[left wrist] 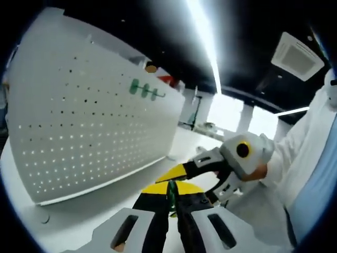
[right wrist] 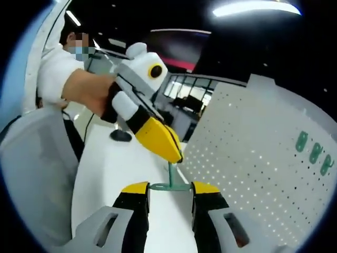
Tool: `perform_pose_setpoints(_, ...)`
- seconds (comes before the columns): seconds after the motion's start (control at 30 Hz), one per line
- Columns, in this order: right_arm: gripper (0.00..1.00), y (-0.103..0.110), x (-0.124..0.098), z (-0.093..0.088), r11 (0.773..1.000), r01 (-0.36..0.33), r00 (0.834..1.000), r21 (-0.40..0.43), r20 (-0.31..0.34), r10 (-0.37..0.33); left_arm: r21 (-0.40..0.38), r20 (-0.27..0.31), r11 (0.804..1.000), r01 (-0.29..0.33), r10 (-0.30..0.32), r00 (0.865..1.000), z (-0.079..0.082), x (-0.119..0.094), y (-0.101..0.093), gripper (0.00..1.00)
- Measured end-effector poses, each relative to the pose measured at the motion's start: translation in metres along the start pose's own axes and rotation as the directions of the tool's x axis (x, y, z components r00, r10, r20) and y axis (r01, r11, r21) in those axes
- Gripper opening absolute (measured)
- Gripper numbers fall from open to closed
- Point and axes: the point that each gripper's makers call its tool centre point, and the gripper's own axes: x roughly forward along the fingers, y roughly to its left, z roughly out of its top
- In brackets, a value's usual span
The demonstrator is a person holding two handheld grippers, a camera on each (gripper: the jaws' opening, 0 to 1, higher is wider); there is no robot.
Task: Insert the hook assembly into the mounting plate slot until the hook locks in place.
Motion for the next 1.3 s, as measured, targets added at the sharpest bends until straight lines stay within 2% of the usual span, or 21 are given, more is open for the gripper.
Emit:
perform_pose_setpoints(0.13,0.29,-0.001,-0.001,0.0,1.0,0.01,1.0,0.019,-0.003,-0.01,-0.017,0.029,1.0,-0.024,0.024,0.999,0.002,-0.001,0.003,0.02)
perform_pose_setpoints(0.37,0.27,-0.004,-0.003,0.002,0.999,0.021,1.0,0.028,-0.001,-0.021,-0.01,0.017,0.997,-0.07,0.071,0.997,-0.004,-0.001,0.009,0.02)
perform_pose_setpoints(0.73,0.09,-0.001,0.003,0.011,1.0,0.018,1.0,0.012,0.009,-0.019,-0.032,0.04,0.992,-0.12,0.121,0.992,-0.001,0.001,0.014,0.02)
perform_pose_setpoints(1.3,0.01,-0.009,0.007,0.01,0.999,0.043,0.999,-0.033,-0.002,-0.044,-0.081,0.052,0.988,-0.133,0.138,0.989,0.001,0.007,0.01,0.02)
